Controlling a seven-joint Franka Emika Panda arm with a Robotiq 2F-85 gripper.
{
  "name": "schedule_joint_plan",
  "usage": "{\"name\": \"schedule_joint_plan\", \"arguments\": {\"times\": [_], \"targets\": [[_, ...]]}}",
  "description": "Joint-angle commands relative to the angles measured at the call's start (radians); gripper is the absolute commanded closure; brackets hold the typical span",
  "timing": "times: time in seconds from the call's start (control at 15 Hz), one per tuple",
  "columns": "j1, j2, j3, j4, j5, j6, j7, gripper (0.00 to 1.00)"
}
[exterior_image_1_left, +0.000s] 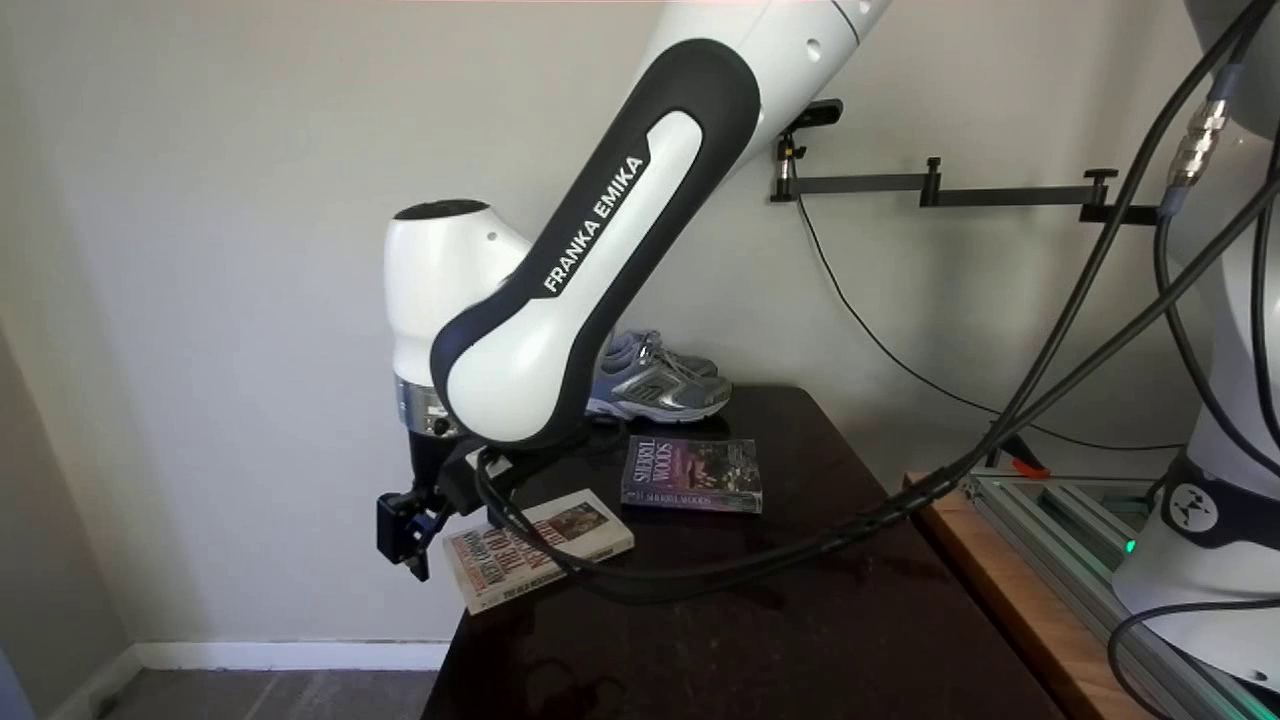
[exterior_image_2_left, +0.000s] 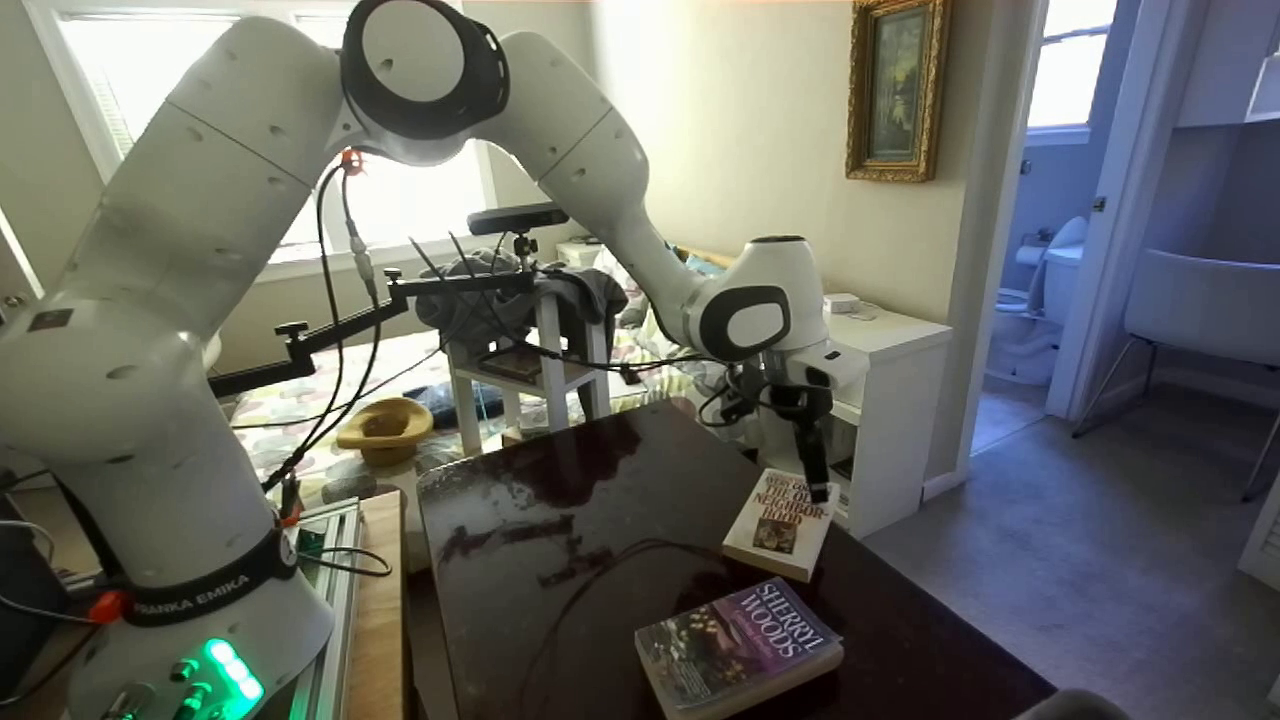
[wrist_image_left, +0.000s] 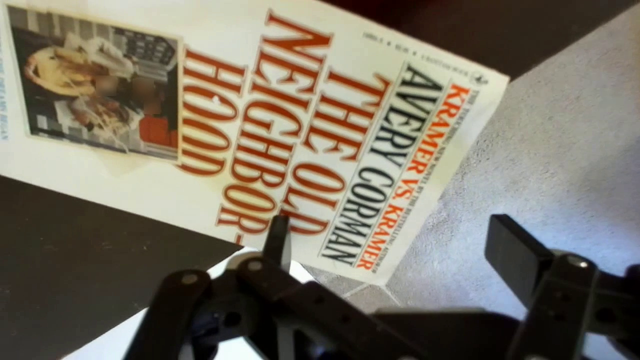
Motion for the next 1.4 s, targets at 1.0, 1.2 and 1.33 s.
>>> {"name": "schedule_joint_plan", "arguments": {"times": [1.0,1.2,1.33], "targets": [[0.051,0.210,-0.014,0.357,-0.294,-0.380,0.084,0.23],[0.053,0.215,-0.012,0.376,-0.318,-0.418,0.087,0.36],[0.053,0.212,-0.010,0.383,-0.333,-0.435,0.090,0.51]]}}
